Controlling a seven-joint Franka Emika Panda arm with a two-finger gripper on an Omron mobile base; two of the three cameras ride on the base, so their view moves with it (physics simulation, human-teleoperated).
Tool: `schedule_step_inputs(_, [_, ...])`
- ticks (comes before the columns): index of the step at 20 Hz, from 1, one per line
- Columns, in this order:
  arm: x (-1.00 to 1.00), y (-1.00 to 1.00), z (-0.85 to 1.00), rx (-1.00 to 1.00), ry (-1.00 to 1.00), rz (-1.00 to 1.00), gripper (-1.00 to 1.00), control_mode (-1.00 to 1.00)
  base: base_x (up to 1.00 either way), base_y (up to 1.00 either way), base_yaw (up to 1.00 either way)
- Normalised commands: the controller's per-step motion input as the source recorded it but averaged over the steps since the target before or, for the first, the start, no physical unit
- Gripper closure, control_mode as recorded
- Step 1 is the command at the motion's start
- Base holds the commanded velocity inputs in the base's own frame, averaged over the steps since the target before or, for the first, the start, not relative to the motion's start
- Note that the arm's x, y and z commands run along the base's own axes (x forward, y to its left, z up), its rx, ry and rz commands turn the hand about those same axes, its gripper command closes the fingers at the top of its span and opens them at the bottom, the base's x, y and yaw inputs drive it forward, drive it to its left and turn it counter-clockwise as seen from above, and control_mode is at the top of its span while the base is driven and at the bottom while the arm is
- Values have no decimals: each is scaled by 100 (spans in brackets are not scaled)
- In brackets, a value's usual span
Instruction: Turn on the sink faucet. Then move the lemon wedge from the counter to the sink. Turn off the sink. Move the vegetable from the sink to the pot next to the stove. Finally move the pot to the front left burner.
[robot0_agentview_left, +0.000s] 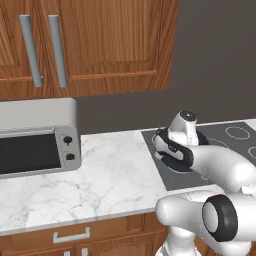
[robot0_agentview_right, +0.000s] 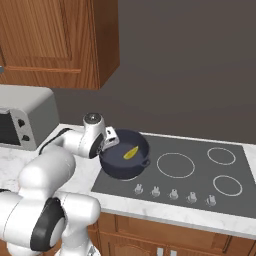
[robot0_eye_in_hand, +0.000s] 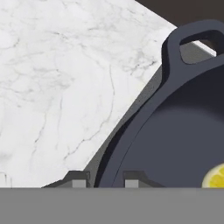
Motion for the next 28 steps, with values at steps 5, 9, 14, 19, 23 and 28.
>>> schedule_step_inputs(5, [11, -12, -7, 0, 1, 2, 100, -100, 0, 0, 0])
schedule_step_inputs(9, [4, -7, -16, 0, 0, 3, 100, -100, 0, 0, 0])
schedule_step_inputs(14, [0, -4, -23, 0, 0, 3, 100, -100, 0, 0, 0])
schedule_step_inputs(19, [8, -2, -14, 0, 0, 3, 100, -100, 0, 0, 0])
schedule_step_inputs(23, [11, -2, -17, 0, 0, 3, 100, -100, 0, 0, 0])
schedule_step_inputs(28, [1, -8, -13, 0, 0, 3, 100, -100, 0, 0, 0])
